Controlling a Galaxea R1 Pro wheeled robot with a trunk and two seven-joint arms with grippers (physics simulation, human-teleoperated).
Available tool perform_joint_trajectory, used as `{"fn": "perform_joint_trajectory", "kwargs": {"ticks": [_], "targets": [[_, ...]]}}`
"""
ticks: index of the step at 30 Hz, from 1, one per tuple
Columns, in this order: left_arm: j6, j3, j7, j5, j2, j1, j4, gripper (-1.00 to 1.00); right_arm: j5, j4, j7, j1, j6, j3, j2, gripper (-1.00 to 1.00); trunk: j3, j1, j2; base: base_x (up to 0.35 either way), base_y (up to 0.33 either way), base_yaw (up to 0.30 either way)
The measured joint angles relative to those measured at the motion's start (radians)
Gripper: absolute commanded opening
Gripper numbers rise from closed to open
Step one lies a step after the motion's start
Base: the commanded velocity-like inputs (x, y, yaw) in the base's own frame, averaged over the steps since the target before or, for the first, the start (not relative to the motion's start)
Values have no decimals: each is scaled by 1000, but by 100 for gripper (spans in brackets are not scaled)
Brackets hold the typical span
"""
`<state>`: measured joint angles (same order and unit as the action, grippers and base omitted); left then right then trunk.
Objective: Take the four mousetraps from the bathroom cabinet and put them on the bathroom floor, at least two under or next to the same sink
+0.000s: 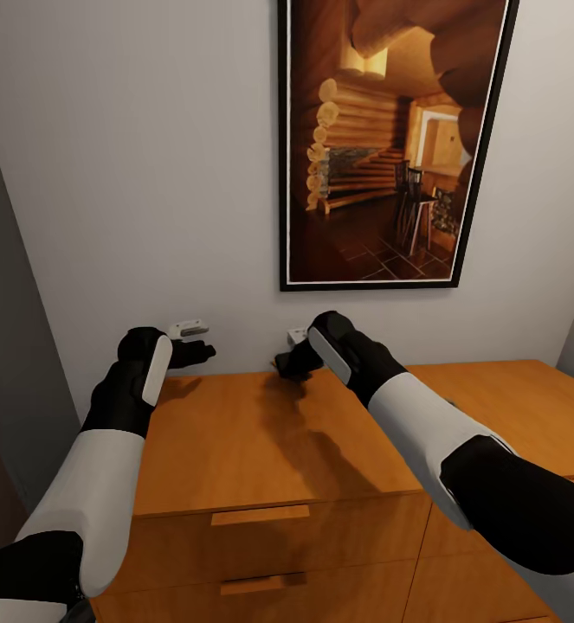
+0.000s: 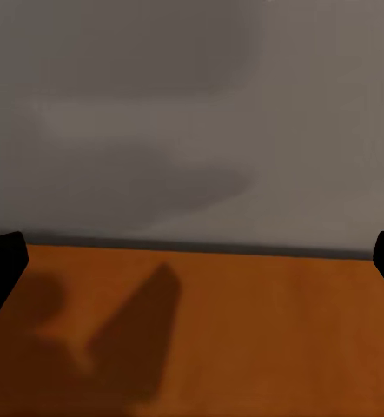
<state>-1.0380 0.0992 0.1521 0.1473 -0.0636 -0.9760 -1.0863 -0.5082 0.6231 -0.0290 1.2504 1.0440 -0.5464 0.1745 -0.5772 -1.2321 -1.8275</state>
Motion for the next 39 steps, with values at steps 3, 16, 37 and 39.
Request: {"fn": "perform_joint_trajectory", "kwargs": {"ticks": [3, 16, 37, 39], "targets": [[0, 0, 0, 0, 0, 0, 0, 100, 0, 27, 2, 0, 0, 1, 0, -100, 0, 0, 0, 0, 0, 0], [-1, 0, 0, 0, -1, 0, 0, 100, -3, 43, 3, 0, 0, 8, 0, -100, 0, 0, 0, -1, 0, 0], [-3, 0, 0, 0, -2, 1, 0, 100, -3, 44, 3, 0, 0, 14, 0, -100, 0, -1, 0, -286, 0, 0], [-3, 0, 0, 0, -2, 1, 0, 100, -3, 44, 3, 0, 0, 14, 0, -100, 0, -1, 0, -344, 0, 0]]}}
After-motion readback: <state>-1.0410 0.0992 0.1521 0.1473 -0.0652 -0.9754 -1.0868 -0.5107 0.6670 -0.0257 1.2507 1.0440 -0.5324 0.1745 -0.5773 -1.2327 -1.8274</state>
